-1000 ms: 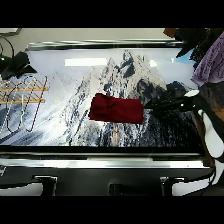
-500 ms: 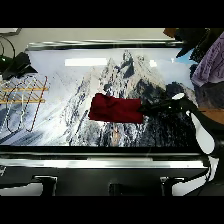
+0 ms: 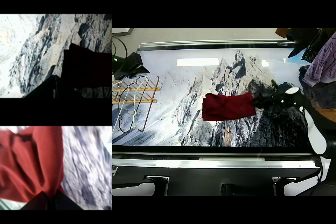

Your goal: Fold the clothes and pants, and hang the long-sleeved shirts on hangers.

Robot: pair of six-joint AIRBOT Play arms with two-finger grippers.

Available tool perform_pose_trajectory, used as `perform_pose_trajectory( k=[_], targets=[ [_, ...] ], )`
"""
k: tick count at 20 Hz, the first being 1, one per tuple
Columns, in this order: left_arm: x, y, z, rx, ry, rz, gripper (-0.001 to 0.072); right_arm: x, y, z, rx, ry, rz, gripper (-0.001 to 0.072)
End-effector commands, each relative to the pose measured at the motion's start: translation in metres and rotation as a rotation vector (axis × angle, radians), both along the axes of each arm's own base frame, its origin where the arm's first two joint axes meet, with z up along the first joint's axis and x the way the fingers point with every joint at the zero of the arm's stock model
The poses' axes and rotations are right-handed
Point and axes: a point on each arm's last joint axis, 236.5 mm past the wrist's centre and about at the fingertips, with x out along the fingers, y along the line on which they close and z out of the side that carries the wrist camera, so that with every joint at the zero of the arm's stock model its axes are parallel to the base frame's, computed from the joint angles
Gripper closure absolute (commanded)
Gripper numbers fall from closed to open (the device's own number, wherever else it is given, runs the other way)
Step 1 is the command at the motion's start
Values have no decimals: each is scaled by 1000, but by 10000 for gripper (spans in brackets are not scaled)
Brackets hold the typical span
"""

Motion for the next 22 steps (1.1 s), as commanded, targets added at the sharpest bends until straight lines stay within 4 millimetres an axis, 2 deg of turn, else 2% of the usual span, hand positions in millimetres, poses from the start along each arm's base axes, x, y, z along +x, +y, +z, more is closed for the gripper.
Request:
perform_pose_trajectory(
  k=[1, 5, 8, 12, 17, 22],
  targets=[
    [0, 0, 0, -3, 0, 0, 692, 34, -28, 35, -124, -25, -81, 680],
    [0, 0, 0, -3, 0, 0, 691, 67, -77, 80, -313, -90, -201, 680],
    [-1, 0, 0, -3, 3, -1, 692, 84, -121, 114, -296, -124, -332, 681],
    [-1, 0, 0, -2, 3, -1, 691, 92, -193, 146, -288, -167, -474, 681],
    [-1, 0, 0, -3, 3, -1, 691, 80, -287, 177, -272, -163, -697, 682],
    [-1, 0, 0, -4, 4, 2, 691, 45, -368, 192, -217, -80, -959, 682]
  ],
)
